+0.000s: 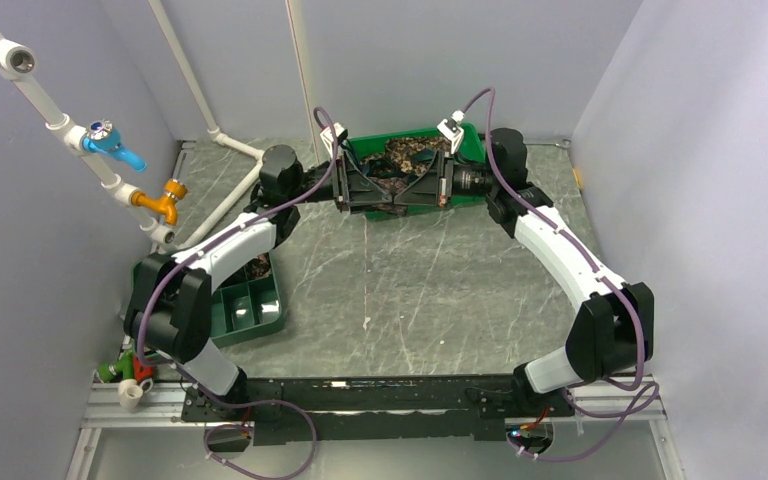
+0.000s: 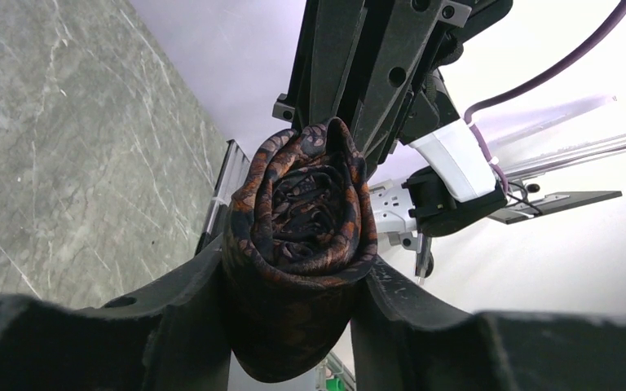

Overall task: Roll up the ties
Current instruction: Place the tie in the storage box.

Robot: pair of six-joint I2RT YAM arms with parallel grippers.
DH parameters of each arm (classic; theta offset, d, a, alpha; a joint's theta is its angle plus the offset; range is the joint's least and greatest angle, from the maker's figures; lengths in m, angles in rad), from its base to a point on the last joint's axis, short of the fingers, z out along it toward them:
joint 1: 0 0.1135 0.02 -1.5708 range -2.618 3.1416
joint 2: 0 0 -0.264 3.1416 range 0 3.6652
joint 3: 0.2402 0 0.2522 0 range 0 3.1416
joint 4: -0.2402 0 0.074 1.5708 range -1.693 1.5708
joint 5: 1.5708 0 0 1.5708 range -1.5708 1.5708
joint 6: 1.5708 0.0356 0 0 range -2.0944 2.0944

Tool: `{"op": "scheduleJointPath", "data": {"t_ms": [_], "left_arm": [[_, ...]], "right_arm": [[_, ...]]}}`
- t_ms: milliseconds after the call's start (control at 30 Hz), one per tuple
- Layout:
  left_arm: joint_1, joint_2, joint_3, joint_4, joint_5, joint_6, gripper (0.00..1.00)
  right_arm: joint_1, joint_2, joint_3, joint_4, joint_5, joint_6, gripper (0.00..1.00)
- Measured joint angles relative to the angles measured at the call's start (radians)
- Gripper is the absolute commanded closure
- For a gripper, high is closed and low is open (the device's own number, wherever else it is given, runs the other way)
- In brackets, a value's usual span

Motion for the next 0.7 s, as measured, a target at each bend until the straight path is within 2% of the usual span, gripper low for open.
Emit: {"op": "scheduleJointPath", "data": {"t_ms": [67,133,167,267,367,433,567,700], "left_arm": [[0.0,0.003,0.003,0.002,0.0,-0.004,0.79],[0.0,0.006,0.004,0.007,0.0,-0.005,0.97],[0.0,0.007,0.004,0.008,0.0,-0.005,1.0],[0.0,0.007,0.004,0.007,0.0,-0.005,1.0],[0.0,0.007,0.004,0.006,0.0,-0.004,1.0],[0.0,0.007,0.004,0.006,0.0,-0.001,1.0],[-0.001,0.007,0.004,0.007,0.002,0.01,1.0],[0.008,-0.008,-0.013,-0.012,-0.002,0.046,1.0]], "right_arm": [[-0.003,0.0,0.0,-0.003,0.001,-0.003,1.0],[-0.005,0.0,0.0,-0.005,0.0,-0.009,1.0],[-0.005,0.0,0.0,-0.006,0.001,-0.011,1.0],[-0.005,0.0,0.003,-0.022,0.003,-0.025,0.91],[-0.004,0.0,0.011,-0.041,0.005,-0.04,0.73],[-0.004,0.0,0.017,-0.053,0.007,-0.051,0.57],[0.0,0.0,0.023,-0.105,0.026,-0.085,0.3],[0.0,0.0,0.024,-0.172,0.052,-0.127,0.09]]}}
